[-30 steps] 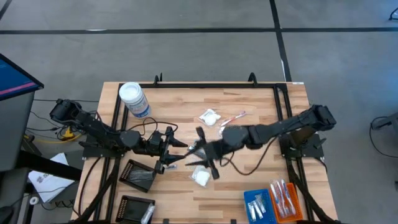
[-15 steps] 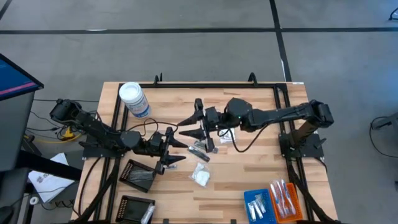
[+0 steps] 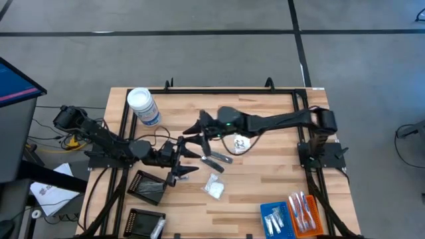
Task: Pick & Place Travel size toiletries
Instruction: Put the black comb into the top black bin
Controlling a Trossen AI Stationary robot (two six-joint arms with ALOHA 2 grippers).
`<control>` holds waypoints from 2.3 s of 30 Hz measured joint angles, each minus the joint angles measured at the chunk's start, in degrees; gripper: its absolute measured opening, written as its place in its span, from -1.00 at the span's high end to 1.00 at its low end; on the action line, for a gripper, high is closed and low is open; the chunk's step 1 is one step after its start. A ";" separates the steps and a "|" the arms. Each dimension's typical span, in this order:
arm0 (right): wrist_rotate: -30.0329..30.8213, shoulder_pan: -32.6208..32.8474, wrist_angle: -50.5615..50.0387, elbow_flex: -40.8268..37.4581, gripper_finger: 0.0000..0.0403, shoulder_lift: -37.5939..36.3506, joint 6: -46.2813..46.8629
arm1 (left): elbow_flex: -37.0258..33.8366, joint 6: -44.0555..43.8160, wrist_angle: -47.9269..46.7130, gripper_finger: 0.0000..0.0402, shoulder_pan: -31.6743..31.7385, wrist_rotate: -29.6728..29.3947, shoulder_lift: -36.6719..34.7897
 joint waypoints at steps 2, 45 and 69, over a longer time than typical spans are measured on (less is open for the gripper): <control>-0.84 -0.58 1.46 0.12 0.37 2.95 3.07 | -0.22 -0.83 -0.46 -0.02 -0.11 -0.61 0.00; -62.38 -16.97 45.40 -13.24 0.37 -5.89 27.49 | 0.00 -0.37 -14.02 -0.02 1.68 -15.16 -0.04; -10.23 -17.19 -38.84 -12.51 0.41 -24.11 -12.94 | -0.02 0.03 -16.05 -0.02 4.15 -15.16 -0.04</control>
